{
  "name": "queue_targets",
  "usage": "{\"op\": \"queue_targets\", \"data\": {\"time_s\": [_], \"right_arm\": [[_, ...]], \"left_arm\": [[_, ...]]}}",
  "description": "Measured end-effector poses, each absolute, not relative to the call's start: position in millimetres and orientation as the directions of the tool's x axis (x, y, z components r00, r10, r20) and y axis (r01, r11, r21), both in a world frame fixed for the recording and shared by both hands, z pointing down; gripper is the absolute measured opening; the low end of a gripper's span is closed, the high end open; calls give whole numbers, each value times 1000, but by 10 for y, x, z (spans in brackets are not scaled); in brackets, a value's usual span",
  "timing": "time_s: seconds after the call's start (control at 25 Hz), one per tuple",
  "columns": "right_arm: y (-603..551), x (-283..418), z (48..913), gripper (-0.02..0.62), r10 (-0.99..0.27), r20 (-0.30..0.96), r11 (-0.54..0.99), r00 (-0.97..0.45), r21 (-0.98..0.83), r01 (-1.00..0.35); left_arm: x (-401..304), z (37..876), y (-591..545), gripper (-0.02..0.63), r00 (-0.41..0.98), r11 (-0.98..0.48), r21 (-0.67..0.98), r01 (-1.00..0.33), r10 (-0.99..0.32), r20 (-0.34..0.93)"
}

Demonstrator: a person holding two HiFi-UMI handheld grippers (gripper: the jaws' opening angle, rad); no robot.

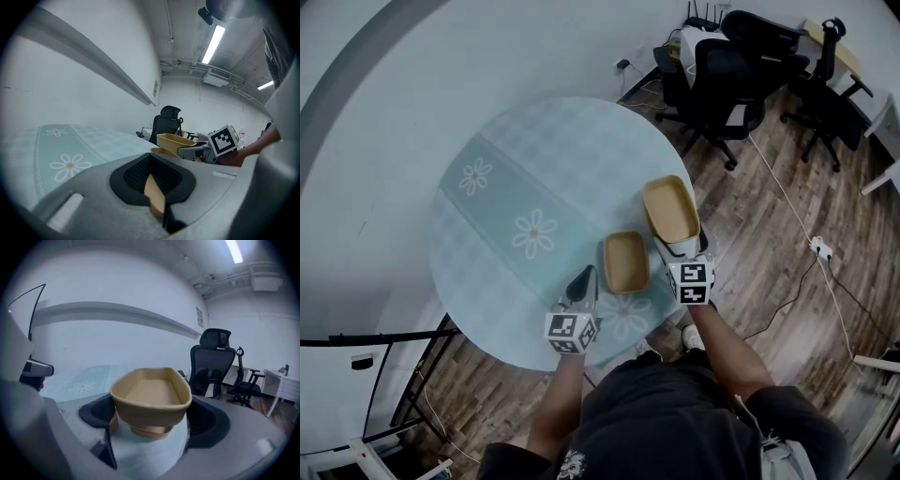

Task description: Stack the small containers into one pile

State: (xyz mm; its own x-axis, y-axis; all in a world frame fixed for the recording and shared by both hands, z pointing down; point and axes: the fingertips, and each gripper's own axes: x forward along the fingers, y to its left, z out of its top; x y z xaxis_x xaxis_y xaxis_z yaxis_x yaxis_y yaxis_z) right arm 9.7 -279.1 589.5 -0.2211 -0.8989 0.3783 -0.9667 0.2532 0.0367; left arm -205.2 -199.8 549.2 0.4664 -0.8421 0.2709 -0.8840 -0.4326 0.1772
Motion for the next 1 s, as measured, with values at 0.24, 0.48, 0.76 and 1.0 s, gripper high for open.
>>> {"op": "queue_targets", "data": {"time_s": [0.24,0.48,0.76,1.0], "right_arm": [[-2911,59,6106,479,-902,402,191,-157,44,-981],[-3001,39,6268,479,-899,422,157,-120,55,-986],[-3032,0,6399,479,-891,440,139,-112,31,-990],[-3032,-13,6494,479,-887,448,135,-111,22,-991]], "left_arm": [[-2165,5600,-2124,5,483,-449,182,-875,-832,272],[-2230,5642,-2181,5,484,-443,199,-874,-834,267],[-2286,5685,-2150,5,502,-463,197,-864,-821,272],[-2266,5677,-2098,5,518,-483,187,-855,-811,272]]}}
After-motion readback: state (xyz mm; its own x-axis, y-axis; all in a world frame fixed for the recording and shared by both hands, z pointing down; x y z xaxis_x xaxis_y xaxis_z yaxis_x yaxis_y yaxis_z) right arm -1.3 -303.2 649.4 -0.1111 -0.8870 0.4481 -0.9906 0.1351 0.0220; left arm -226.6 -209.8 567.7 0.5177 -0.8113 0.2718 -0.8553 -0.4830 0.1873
